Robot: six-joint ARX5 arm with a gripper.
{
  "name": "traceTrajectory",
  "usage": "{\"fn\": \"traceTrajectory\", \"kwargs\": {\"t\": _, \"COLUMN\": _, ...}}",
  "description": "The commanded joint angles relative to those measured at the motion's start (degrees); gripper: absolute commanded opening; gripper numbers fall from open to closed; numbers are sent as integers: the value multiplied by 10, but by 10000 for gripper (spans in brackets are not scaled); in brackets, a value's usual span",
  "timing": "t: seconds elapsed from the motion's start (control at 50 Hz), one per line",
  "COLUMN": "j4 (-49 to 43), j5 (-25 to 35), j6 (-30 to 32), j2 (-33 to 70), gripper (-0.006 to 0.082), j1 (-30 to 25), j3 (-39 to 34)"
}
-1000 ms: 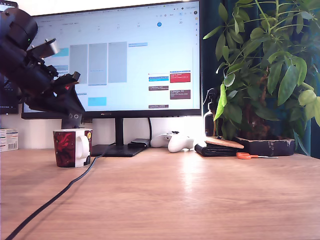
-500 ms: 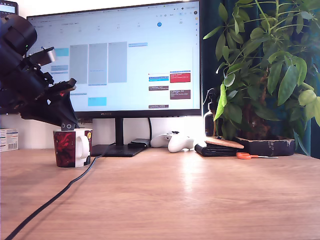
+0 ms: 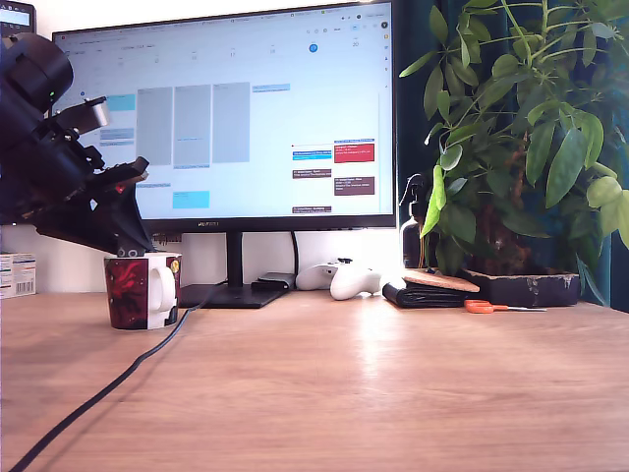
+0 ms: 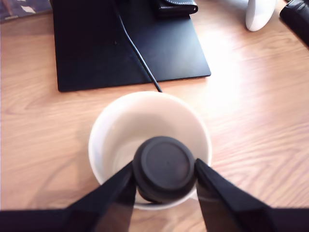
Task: Pick the grey coffee capsule and place it inside the red coffee cup
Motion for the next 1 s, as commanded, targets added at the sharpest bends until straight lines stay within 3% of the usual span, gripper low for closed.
{"fn": "traceTrajectory", "kwargs": {"t": 0.0, "j4": 1, "j5": 0, "j6": 1, "j2": 9, "gripper": 415, "j1": 2, "j3": 6}}
{"fn": "traceTrajectory", "kwargs": {"t": 0.12, "j4": 2, "j5": 0, "j6": 3, "j2": 9, "gripper": 510, "j1": 2, "j3": 9}}
{"fn": "traceTrajectory", "kwargs": {"t": 0.32, "j4": -2, "j5": 1, "j6": 3, "j2": 8, "gripper": 491, "j1": 2, "j3": 31}}
{"fn": "traceTrajectory", "kwargs": {"t": 0.42, "j4": -15, "j5": 1, "j6": 2, "j2": 7, "gripper": 344, "j1": 2, "j3": 48}}
{"fn": "traceTrajectory", "kwargs": {"t": 0.52, "j4": -40, "j5": 2, "j6": 3, "j2": 5, "gripper": -12, "j1": 2, "j3": 67}}
{"fn": "traceTrajectory", "kwargs": {"t": 0.54, "j4": -42, "j5": 1, "j6": 3, "j2": 3, "gripper": -30, "j1": 2, "j3": 68}}
{"fn": "traceTrajectory", "kwargs": {"t": 0.78, "j4": -82, "j5": -5, "j6": 18, "j2": -46, "gripper": -22, "j1": 2, "j3": 69}}
{"fn": "traceTrajectory", "kwargs": {"t": 0.98, "j4": -125, "j5": -67, "j6": 29, "j2": -115, "gripper": -22, "j1": 4, "j3": 69}}
